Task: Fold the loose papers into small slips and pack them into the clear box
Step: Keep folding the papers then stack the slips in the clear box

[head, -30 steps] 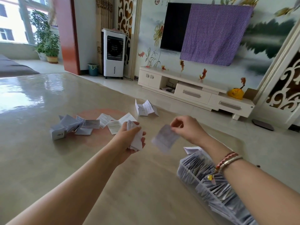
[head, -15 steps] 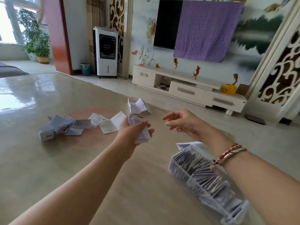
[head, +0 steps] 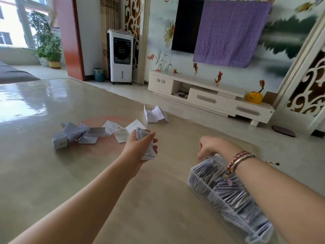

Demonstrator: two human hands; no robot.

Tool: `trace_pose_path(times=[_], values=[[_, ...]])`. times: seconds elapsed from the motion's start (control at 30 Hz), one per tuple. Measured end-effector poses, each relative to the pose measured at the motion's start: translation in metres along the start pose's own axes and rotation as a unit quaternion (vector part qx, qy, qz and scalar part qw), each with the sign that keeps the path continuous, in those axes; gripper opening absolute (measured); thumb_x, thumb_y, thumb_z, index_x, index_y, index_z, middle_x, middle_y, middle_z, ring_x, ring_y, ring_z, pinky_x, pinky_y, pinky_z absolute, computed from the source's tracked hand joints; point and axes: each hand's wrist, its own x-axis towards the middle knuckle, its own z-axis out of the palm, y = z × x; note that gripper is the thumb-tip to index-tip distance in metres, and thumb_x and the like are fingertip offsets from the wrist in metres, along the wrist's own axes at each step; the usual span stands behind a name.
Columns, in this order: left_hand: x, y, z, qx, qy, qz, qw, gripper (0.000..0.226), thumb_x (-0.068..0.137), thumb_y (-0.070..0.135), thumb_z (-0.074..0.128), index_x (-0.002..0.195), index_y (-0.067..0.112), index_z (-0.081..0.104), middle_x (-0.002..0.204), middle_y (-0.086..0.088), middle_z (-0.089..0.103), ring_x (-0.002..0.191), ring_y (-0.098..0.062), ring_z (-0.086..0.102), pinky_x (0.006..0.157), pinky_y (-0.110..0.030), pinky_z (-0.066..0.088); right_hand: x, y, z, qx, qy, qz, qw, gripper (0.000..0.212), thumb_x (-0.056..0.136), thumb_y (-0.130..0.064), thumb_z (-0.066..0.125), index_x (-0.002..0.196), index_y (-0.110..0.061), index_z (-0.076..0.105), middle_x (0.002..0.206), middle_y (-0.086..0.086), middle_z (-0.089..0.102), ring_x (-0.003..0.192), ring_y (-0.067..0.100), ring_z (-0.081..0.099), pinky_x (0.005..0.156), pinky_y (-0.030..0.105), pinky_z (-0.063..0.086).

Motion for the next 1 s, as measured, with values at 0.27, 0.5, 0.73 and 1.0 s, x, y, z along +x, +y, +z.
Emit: trace_pose_path(times=[0.27, 0.5, 0.73, 1.0], values=[[-0.004, 0.002, -0.022, -0.023, -0.001, -0.015, 1.000, 0.021, 0.088, 0.025, 0.069, 0.104, 0.018, 0.055, 0.088, -0.009, 0.061, 0.062, -0.018, 0.055, 0.065, -0.033, 0.050, -0.008, -0.014, -0.005, 0.133, 0.177, -0.038, 0.974, 0.019, 0.083, 0.005, 0.057, 0.085, -0.010, 0.069, 0.094, 0.009, 0.070, 0.089, 0.022, 0.065, 0.073, 0.031, 0.054], [-0.026, 0.004, -0.048, -0.054, -0.102, -0.010, 0.993, 0.054, 0.076, 0.048, 0.071, 0.113, 0.012, 0.055, 0.077, -0.006, 0.061, 0.059, -0.015, 0.055, 0.058, -0.028, 0.049, -0.091, -0.114, -0.018, 0.480, 0.124, -0.256, 0.830, 0.024, 0.080, 0.013, 0.062, 0.089, -0.009, 0.066, 0.086, 0.005, 0.071, 0.078, 0.009, 0.066, 0.067, 0.017, 0.053], [-0.045, 0.011, -0.106, -0.058, -0.187, -0.053, 0.979, 0.042, 0.080, 0.034, 0.076, 0.116, 0.014, 0.066, 0.101, -0.012, 0.067, 0.086, -0.019, 0.065, 0.089, -0.037, 0.052, -0.108, -0.170, 0.007, 0.443, 0.007, -0.369, 0.817, 0.036, 0.087, 0.008, 0.059, 0.114, -0.012, 0.047, 0.107, 0.006, 0.057, 0.091, 0.015, 0.066, 0.079, 0.041, 0.058], [-0.046, 0.026, -0.162, -0.173, -0.056, -0.048, 0.982, 0.033, 0.089, -0.007, 0.048, 0.121, 0.003, 0.051, 0.092, -0.019, 0.069, 0.064, -0.019, 0.064, 0.060, -0.029, 0.057, -0.049, -0.211, 0.032, 0.460, 0.231, -0.303, 0.802, 0.037, 0.087, -0.007, 0.065, 0.121, -0.013, 0.051, 0.118, 0.000, 0.057, 0.100, 0.005, 0.053, 0.077, 0.008, 0.042]])
